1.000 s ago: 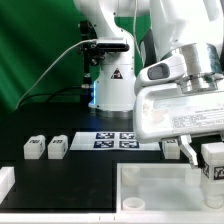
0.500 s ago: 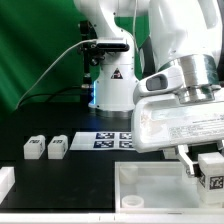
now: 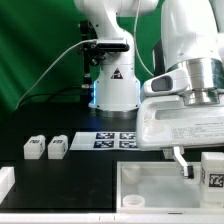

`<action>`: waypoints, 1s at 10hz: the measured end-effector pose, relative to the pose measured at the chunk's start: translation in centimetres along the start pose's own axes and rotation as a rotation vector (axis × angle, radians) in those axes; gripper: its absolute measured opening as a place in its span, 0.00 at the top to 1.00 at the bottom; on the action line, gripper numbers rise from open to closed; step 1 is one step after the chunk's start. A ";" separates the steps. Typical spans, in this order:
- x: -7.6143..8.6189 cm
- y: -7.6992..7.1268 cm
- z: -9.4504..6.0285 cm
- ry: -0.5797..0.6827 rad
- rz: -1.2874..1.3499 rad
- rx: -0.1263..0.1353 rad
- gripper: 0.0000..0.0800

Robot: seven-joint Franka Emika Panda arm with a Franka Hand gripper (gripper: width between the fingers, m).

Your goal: Assemble one leg

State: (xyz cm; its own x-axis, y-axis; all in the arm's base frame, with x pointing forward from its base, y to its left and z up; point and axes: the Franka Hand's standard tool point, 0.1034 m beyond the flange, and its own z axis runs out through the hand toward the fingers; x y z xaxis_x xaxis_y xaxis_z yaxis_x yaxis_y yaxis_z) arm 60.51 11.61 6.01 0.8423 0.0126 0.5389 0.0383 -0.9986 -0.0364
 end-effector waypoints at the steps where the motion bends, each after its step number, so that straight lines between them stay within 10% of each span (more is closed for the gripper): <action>1: 0.0 0.0 0.0 -0.001 0.000 0.000 0.30; 10: 0.0 0.0 -0.1 -0.007 0.004 0.001 0.19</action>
Offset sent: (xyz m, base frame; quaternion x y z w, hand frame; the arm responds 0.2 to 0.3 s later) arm 0.0000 0.0000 0.0000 0.0000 0.0000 0.0000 1.0000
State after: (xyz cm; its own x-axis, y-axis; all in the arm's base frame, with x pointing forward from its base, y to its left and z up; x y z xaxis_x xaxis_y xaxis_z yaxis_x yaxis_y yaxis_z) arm 60.50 11.58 6.12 0.8460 0.0088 0.5332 0.0352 -0.9986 -0.0392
